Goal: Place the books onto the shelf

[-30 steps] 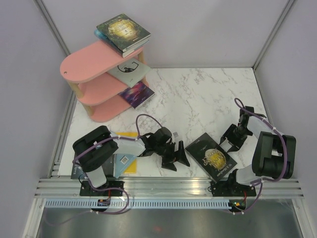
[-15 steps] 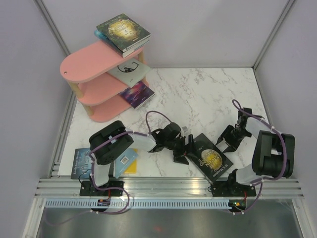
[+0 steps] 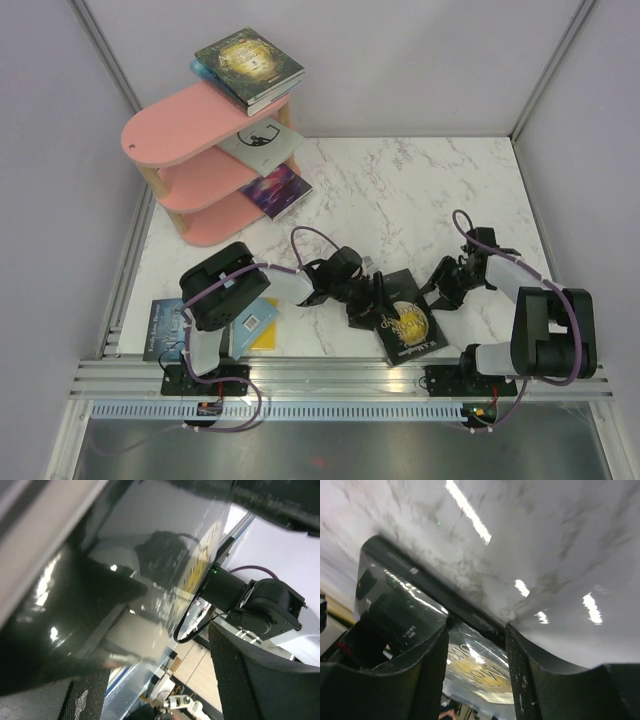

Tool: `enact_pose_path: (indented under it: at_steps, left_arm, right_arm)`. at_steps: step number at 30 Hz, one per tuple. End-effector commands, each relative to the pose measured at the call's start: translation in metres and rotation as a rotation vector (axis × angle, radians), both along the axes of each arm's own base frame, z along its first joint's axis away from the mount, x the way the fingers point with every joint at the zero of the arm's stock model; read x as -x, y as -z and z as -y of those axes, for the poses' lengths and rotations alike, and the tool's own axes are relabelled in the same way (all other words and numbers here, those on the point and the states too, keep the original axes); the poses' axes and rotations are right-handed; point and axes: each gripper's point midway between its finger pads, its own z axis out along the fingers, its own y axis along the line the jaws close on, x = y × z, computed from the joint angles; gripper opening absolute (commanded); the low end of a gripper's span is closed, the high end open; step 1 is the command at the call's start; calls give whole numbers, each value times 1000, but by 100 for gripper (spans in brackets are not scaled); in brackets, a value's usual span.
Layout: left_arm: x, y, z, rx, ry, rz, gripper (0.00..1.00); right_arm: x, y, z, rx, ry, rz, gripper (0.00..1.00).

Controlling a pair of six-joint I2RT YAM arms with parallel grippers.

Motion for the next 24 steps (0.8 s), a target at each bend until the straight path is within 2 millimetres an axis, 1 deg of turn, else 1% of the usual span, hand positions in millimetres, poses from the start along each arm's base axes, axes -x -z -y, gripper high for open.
enact_pose_path:
  at_steps: [1,3,5,6,7,9,10,11,12,14,15,16,17,18,19,20,21,22,23,24]
  left_arm:
    - [-23,3,1,-28,-94,129,76]
    - [-30,1,-2,-36,-127,142,74]
    - [-36,-3,-7,-37,-157,156,66]
    - [-38,-4,-9,-37,-168,153,58]
    - [-39,-3,-13,-43,-179,151,36]
    - [-44,-7,-19,-37,-199,145,12]
    - [-44,-4,-24,-46,-204,137,2]
    - [-47,-10,-26,-34,-210,136,2]
    - [-47,-11,-30,-33,-209,140,2]
    - [-48,-10,-44,-55,-219,134,2]
    - [-50,-21,-47,-37,-216,161,2]
    - [-53,-19,-58,-50,-227,165,2]
    - [-52,-23,-65,-51,-218,167,2]
    - [-53,-38,-69,-20,-197,218,2]
    - [-61,-44,-77,-7,-199,236,2]
    - [-55,-53,-81,20,-154,233,2]
    - [-53,-71,-86,83,-66,301,2]
    - [-60,-80,-87,99,-81,321,2]
    - [-47,-88,-91,133,8,329,2]
    - [-47,-106,-92,176,37,368,2]
  right_arm:
    - [64,16,-48,-178,-34,-217,53]
    - [64,11,-59,-217,-48,-214,53]
    - [64,8,-66,-213,-82,-208,52]
    - [62,7,-68,-215,-89,-202,52]
    - [61,5,-69,-215,-96,-198,52]
    - [55,2,-70,-218,-96,-185,52]
    - [54,1,-71,-218,-96,-181,51]
    - [52,0,-71,-217,-99,-174,51]
    - [45,-4,-72,-218,-99,-154,51]
    - [34,-12,-72,-215,-100,-112,51]
    - [23,-20,-73,-214,-103,-73,52]
    - [17,-24,-74,-211,-106,-54,53]
    - [12,-30,-72,-200,-106,-32,57]
    - [1,-40,-74,-199,-112,7,66]
    - [-5,-47,-75,-201,-116,30,80]
    - [-12,-56,-75,-202,-123,68,87]
    - [-24,-70,-77,-208,-138,122,98]
    - [-31,-78,-79,-218,-149,150,98]
    - [-37,-86,-81,-227,-160,180,98]
    - [-47,-103,-86,-254,-189,230,98]
